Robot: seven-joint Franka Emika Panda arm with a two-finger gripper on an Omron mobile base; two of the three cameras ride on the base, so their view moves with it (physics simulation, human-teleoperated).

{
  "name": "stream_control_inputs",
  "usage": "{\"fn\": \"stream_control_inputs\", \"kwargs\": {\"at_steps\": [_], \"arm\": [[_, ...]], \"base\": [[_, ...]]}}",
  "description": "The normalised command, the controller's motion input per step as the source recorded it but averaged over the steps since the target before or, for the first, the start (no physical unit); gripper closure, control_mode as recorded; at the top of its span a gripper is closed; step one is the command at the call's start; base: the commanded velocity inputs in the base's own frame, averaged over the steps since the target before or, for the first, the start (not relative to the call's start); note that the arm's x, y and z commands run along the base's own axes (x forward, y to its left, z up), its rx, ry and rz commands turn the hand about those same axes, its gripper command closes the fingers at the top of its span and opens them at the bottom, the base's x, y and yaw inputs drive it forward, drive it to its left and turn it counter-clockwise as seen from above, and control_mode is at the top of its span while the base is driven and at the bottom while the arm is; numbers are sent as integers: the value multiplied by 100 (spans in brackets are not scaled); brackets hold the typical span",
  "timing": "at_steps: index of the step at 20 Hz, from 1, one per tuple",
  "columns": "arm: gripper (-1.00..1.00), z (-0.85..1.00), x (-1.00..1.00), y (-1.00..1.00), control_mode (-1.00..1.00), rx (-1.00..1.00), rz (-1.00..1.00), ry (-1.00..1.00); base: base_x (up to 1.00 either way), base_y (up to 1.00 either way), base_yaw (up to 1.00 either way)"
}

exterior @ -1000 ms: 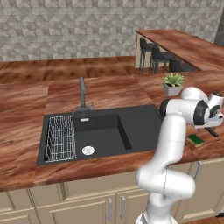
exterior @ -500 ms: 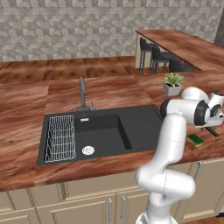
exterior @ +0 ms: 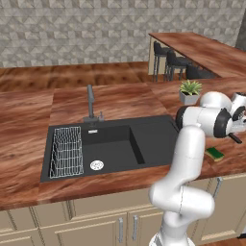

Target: Pick the pan and sponge and place them into the sink. Then turn on the water.

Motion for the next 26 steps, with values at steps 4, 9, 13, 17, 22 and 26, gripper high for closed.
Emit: {"fn": "stream_control_inputs", "kwargs": {"at_steps": [4,9,13,17,22,26], "arm": [[100,28,-21,30,-100,0,1,-2],[100,22,-21,33,-100,0,7,-4],[100,22,-18,32,-100,0,8,-4],[100,31,-18,24,-100,0,7,-5],[100,34,-13,22,-100,-1,6,-3],[100,34,-10,23,-100,-1,5,-2]], "base": [[0,0,0],[0,0,0],[0,0,0],[0,0,0],[0,0,0],[0,0,0]]}}
